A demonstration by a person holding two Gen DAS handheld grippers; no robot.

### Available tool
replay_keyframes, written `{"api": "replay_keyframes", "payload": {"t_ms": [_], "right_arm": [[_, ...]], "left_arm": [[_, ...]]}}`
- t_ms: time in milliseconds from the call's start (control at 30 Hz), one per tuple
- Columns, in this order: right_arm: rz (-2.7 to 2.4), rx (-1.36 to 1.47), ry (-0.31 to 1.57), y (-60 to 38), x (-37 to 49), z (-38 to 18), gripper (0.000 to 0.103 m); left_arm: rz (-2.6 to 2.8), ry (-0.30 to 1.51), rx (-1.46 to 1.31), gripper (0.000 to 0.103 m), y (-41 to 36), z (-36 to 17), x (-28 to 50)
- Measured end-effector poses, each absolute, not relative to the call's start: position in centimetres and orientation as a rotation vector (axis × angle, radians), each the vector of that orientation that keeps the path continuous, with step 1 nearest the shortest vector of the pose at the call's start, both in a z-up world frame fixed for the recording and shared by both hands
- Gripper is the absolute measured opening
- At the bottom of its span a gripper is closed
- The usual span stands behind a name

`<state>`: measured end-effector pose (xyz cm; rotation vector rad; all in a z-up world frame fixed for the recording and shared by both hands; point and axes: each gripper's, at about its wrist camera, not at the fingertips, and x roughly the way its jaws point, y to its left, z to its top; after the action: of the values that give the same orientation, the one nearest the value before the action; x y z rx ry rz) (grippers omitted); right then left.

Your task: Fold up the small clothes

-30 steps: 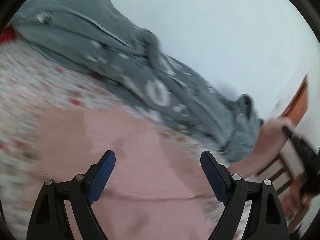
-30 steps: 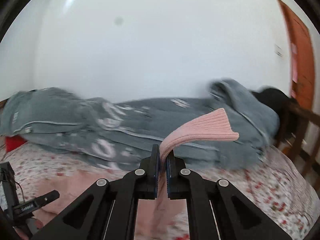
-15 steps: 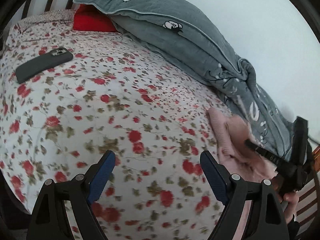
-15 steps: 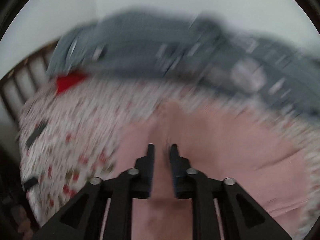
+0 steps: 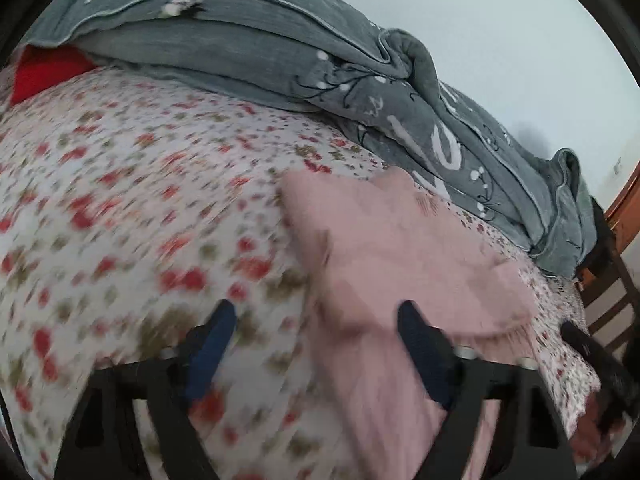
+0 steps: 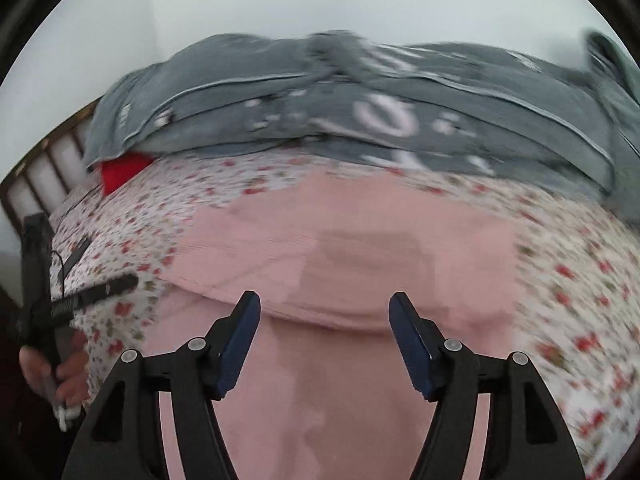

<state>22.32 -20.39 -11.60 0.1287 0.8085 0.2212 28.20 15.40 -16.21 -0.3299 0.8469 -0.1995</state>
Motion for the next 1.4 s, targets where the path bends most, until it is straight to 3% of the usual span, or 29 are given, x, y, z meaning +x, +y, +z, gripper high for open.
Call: {"api": "replay_keyframes", "payload": {"t_ms": [33,133,200,267,367,567,800,867,933,1400], "right_arm": [[0.196,0.156,0.813,-22.4,21.6,-11.9,0.066],[0.134,0.223,0.820,-26.3,20.1,-13.2,0.066],[0.109,0.250,0.820,-28.0,19.3,-14.1,0.066],[0.069,0.255,0.819,-29.3,18.6,-15.1,0.066],[0.034,0.257,0.838,-30.5,17.9,-16.6,0.066],[0.035,0.288,0.863,-31.7,17.0,-18.3,0.066],[0.043,0.266,0.819,-31.5,16.5,-17.7,0.066],[0.044,0.278,0.818,-31.6,16.6,-17.6,0.066],[0.044,0.283,0.814,-31.7,16.6,-17.5,0.066],[0.024,0.370,0.765,-33.8,15.3,-17.4,0.066]], "left_arm": [[-0.195,0.855,-0.308,0.052,14.7,-16.2,28.9],[-0.174,0.894,-0.268,0.052,13.4,-16.8,31.5],[-0.163,0.918,-0.238,0.043,12.7,-17.4,32.5],[-0.181,0.917,-0.220,0.022,12.1,-17.5,32.3],[-0.165,0.848,-0.165,0.015,11.4,-16.2,31.4],[-0.181,0.777,-0.135,0.014,10.6,-13.2,31.3],[-0.134,0.885,-0.049,0.016,10.0,-15.5,31.5],[-0.145,0.888,-0.099,0.026,10.8,-15.4,31.4],[-0.170,0.894,-0.121,0.029,10.8,-15.3,31.4],[-0.150,0.890,0.028,0.025,8.0,-15.3,31.8]]}}
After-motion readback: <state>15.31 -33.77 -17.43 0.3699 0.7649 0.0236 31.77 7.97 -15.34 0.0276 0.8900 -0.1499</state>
